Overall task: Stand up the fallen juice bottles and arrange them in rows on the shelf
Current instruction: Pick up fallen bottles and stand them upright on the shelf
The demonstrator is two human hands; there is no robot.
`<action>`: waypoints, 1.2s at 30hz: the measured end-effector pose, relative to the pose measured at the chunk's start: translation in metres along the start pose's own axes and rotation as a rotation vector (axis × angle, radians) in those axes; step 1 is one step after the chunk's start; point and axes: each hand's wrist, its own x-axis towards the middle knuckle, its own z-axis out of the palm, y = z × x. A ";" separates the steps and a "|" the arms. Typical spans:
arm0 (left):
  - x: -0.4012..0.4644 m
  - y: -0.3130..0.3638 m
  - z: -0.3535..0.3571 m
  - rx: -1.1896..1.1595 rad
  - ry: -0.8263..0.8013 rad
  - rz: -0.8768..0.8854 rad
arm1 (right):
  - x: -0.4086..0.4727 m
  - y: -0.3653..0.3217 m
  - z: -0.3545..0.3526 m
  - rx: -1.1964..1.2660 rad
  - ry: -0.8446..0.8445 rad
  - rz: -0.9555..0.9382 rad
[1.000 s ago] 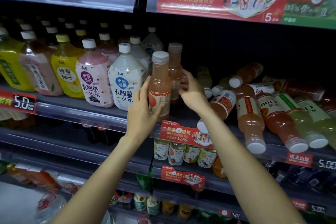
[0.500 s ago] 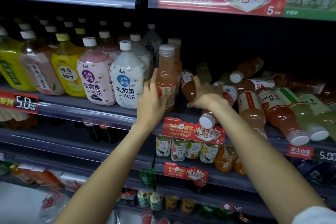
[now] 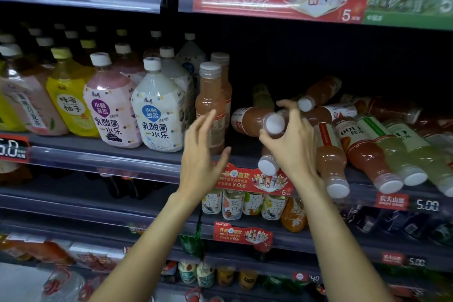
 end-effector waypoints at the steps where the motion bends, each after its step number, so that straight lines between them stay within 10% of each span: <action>1: 0.003 0.005 0.001 -0.011 -0.050 0.063 | 0.002 -0.003 -0.003 0.065 0.018 0.000; 9: 0.040 0.034 0.023 -0.105 -0.158 0.067 | 0.036 -0.021 -0.017 0.378 -0.006 -0.022; 16: 0.052 0.038 0.032 -0.074 -0.184 -0.107 | 0.049 0.001 -0.003 0.486 -0.376 -0.039; 25: 0.028 0.011 0.012 0.045 0.229 0.003 | 0.064 0.003 0.031 0.114 -0.268 0.046; 30: 0.029 -0.001 0.010 0.053 0.086 -0.127 | 0.080 0.001 0.056 -0.079 -0.256 0.121; 36: 0.029 -0.012 0.011 0.097 0.023 -0.179 | 0.089 0.008 0.077 0.292 -0.271 0.113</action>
